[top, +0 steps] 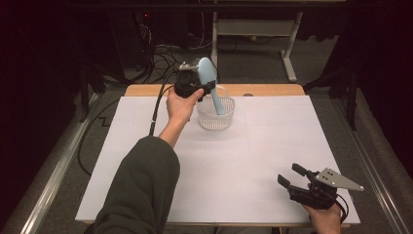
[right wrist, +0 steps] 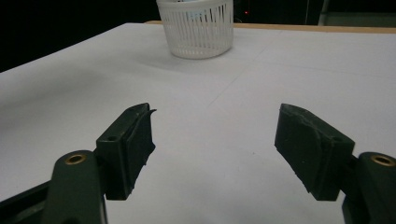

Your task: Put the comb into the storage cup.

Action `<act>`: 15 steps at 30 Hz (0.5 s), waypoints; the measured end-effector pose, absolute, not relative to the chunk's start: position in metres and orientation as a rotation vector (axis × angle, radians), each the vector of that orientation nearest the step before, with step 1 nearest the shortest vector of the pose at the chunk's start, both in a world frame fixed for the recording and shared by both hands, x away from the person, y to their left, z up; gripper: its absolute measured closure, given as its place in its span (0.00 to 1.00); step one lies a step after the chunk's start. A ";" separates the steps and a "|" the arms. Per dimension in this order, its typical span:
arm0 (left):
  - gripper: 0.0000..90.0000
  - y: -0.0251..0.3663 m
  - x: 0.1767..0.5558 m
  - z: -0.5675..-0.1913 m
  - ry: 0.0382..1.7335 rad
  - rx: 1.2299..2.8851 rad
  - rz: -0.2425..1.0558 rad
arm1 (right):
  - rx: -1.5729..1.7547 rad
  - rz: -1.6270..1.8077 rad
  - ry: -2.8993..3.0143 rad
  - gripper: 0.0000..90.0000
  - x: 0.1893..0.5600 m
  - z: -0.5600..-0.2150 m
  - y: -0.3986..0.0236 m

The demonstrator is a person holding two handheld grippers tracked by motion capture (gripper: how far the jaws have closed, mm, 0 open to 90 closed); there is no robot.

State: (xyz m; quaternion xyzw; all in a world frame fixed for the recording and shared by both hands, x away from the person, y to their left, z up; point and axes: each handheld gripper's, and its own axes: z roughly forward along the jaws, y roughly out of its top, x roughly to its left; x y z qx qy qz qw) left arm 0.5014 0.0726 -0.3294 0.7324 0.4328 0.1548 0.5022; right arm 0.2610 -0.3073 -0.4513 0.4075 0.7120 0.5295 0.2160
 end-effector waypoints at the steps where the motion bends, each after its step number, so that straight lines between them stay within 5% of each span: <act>1: 0.58 0.071 0.502 -0.331 1.048 1.770 0.376 | 1.130 1.469 1.972 0.32 0.261 -0.451 -0.307; 15: 0.57 0.059 0.507 -0.348 1.099 1.776 0.384 | 1.127 1.473 1.976 0.32 0.261 -0.451 -0.307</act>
